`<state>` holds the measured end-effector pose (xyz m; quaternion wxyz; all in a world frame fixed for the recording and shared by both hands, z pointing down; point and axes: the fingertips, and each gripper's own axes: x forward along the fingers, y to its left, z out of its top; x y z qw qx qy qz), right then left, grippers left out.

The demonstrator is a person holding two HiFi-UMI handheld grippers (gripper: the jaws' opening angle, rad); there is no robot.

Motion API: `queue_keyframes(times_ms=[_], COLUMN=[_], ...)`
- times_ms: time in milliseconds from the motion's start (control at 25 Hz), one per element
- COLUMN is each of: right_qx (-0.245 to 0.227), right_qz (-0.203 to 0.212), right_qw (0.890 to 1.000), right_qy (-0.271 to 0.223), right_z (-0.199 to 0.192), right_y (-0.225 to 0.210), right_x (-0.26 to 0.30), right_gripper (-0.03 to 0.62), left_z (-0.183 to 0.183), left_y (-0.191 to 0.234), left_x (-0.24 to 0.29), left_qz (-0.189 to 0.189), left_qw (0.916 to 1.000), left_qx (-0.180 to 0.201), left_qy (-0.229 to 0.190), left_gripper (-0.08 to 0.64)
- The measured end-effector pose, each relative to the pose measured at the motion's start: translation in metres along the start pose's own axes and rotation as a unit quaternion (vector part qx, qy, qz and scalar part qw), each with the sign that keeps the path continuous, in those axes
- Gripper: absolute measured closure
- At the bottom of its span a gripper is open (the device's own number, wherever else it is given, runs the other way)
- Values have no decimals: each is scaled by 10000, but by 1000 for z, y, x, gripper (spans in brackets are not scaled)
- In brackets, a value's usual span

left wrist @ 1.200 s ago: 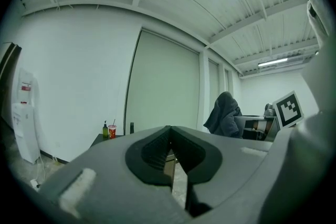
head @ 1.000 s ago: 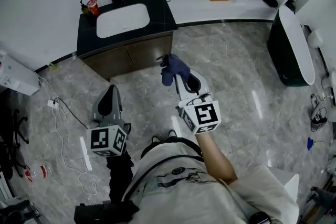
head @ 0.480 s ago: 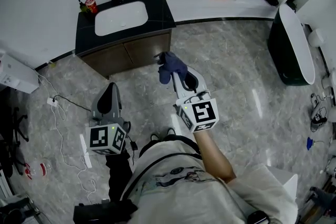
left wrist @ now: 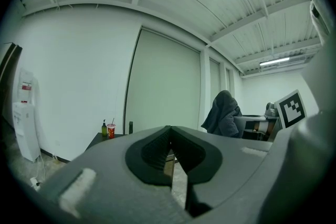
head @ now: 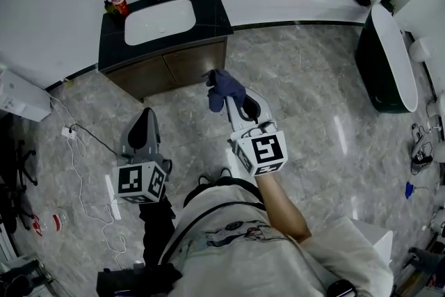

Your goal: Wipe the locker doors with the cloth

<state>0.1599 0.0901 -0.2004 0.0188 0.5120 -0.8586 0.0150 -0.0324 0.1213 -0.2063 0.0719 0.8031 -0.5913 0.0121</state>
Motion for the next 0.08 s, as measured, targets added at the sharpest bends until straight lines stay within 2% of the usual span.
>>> queue_keyframes(times_ms=[80], right_qx=[14], right_qz=[-21], right_qw=[10000], right_qy=[19], right_z=[-1], right_y=[-2], right_x=[0], right_gripper=[558], left_z=[0], left_y=[0], left_x=[2], left_qz=[-5], left_qw=[10000], left_qx=[-6], left_qy=[13], left_gripper=[561])
